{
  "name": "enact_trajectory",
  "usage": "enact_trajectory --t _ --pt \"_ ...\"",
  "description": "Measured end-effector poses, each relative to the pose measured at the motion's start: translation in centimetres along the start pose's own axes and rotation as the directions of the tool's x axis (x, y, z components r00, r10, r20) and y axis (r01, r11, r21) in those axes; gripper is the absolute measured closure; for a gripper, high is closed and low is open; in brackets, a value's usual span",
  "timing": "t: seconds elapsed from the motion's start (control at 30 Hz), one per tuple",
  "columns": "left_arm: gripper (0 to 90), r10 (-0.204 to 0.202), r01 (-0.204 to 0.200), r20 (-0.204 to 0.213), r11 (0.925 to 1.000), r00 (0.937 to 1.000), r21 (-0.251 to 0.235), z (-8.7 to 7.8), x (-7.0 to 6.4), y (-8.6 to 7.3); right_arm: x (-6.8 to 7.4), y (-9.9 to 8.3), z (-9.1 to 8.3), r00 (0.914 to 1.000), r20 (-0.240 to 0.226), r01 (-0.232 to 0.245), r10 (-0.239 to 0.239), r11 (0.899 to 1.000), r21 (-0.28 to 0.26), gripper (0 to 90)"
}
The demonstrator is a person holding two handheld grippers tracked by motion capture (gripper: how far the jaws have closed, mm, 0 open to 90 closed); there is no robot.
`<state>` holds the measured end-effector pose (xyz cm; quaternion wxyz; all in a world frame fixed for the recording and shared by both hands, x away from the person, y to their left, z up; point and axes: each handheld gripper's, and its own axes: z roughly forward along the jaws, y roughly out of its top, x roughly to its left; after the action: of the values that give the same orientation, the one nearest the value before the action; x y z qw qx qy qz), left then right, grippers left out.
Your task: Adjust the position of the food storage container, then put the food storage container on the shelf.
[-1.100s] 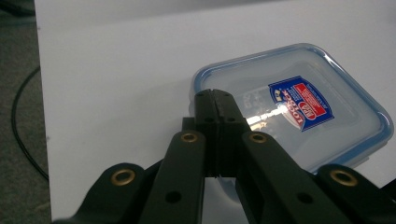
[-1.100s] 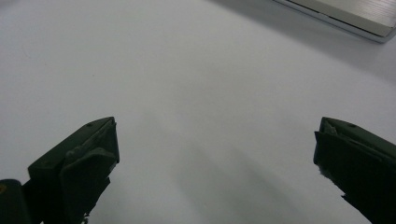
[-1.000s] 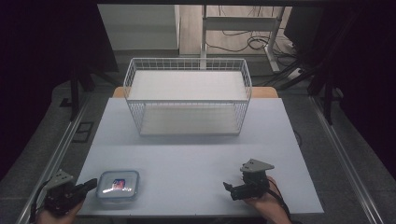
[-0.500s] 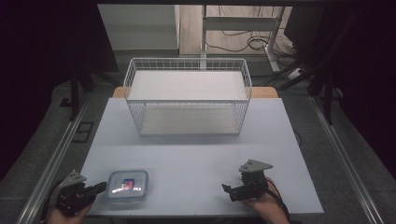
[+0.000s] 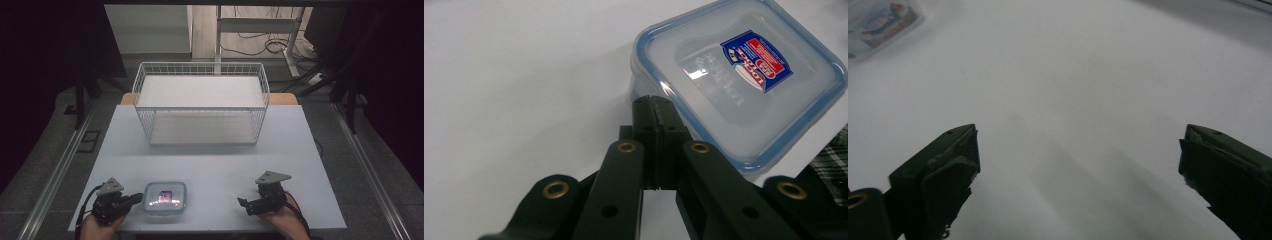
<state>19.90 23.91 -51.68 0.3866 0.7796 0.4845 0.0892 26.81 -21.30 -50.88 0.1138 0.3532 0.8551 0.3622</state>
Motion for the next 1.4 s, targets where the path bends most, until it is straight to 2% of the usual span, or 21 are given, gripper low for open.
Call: enact_trajectory --t 0.13,0.17,0.47,0.5,0.57,0.73,0.77,0.8,0.83,0.9,0.93,0.97,1.0,1.03,1.1,1.2,1.3,1.33,1.37,1.4 --pt "89.9 0.031 -0.031 0.024 0.9995 0.9992 0.009 1.0 -1.0 0.7 0.0 -0.1 0.1 1.0000 -0.003 -0.002 0.002 1.000 0.013 5.1" --pt "89.9 0.052 -0.053 0.035 0.9986 0.9980 0.011 1.5 -1.6 1.2 0.0 -0.1 0.1 1.0000 -0.004 -0.003 0.003 1.000 0.017 5.3" --pt "89.9 0.098 -0.099 0.092 0.9950 0.9910 0.013 3.5 -3.5 2.5 -0.2 -0.1 0.2 0.9997 -0.021 -0.015 0.015 1.000 0.015 4.4" --pt "89.9 0.116 -0.118 0.109 0.9929 0.9873 0.015 4.1 -4.2 3.0 -0.3 -0.2 0.2 0.9993 -0.037 -0.009 0.010 1.000 0.019 2.8" --pt "89.9 0.124 -0.126 0.117 0.9919 0.9854 0.016 4.4 -4.4 3.2 -0.3 -0.2 0.2 0.9989 -0.046 -0.012 0.012 1.000 0.018 2.4" --pt "89.9 0.170 -0.175 0.154 0.9844 0.9734 0.021 5.9 -6.0 4.3 -0.5 -0.3 0.3 0.9988 -0.047 -0.015 0.016 1.000 0.022 1.9" --pt "89.9 0.170 -0.175 0.154 0.9844 0.9734 0.021 5.9 -6.0 4.3 -0.5 -0.3 0.3 0.9987 -0.047 -0.016 0.017 1.000 0.022 1.9" --pt "89.9 0.183 -0.189 0.173 0.9816 0.9678 0.023 6.4 -6.6 4.7 -0.6 -0.3 0.3 0.9986 -0.049 -0.016 0.017 1.000 0.024 1.9" --pt "89.9 0.183 -0.189 0.173 0.9816 0.9678 0.023 6.4 -6.6 4.7 -0.6 -0.3 0.3 0.9986 -0.049 -0.016 0.017 1.000 0.024 1.9" --pt "89.8 0.208 -0.218 0.186 0.9756 0.9602 0.031 7.0 -7.2 5.2 -0.6 -0.4 0.4 0.9983 -0.055 -0.017 0.019 0.999 0.027 1.9" --pt "89.8 0.209 -0.219 0.187 0.9753 0.9599 0.032 7.0 -7.2 5.2 -0.6 -0.4 0.4 0.9983 -0.056 -0.015 0.016 1.000 0.026 1.8" --pt "88.0 0.209 -0.219 0.187 0.9753 0.9599 0.032 7.0 -7.2 5.2 -0.6 -0.4 0.4 0.9983 -0.056 -0.015 0.016 1.000 0.026 1.8" --pt "83.0 0.194 -0.202 0.179 0.9790 0.9644 0.026 6.9 -6.8 5.1 -0.6 -0.4 0.4 0.9985 -0.052 -0.018 0.019 1.000 0.020 0.9" --pt "79.1 0.194 -0.202 0.179 0.9790 0.9644 0.026 6.9 -6.8 5.1 -0.6 -0.5 0.3 0.9989 -0.045 -0.014 0.014 1.000 0.012 0.5" --pt "69.2 0.164 -0.166 0.170 0.9862 0.9718 -0.002 6.5 -5.9 5.1 -0.7 -0.4 0.1 0.9988 -0.047 -0.016 0.016 1.000 0.001 1.0" --pt "47.8 0.149 -0.144 0.166 0.9887 0.9749 -0.043 6.4 -5.3 4.9 -0.7 -0.2 -0.2 0.9993 -0.036 -0.013 0.013 1.000 -0.014 2.9" --pt "33.8 0.137 -0.130 0.175 0.9901 0.9749 -0.054 6.4 -5.0 4.8 -0.4 0.0 -0.4 0.9992 -0.039 -0.004 0.003 1.000 -0.024 3.6" --pt "33.8 0.129 -0.120 0.187 0.9910 0.9739 -0.059 6.4 -4.9 4.7 -0.3 0.0 -0.4 0.9990 -0.044 -0.005 0.004 1.000 -0.028 3.2" --pt "28.5 0.120 -0.109 0.200 0.9918 0.9724 -0.066 6.4 -4.8 4.8 0.2 0.3 -0.5 0.9978 -0.066 -0.008 0.005 0.999 -0.040 1.3" --pt "26.7 0.120 -0.109 0.200 0.9918 0.9724 -0.066 6.4 -4.8 4.8 0.2 0.3 -0.5 0.9978 -0.066 -0.008 0.005 0.999 -0.040 1.3"
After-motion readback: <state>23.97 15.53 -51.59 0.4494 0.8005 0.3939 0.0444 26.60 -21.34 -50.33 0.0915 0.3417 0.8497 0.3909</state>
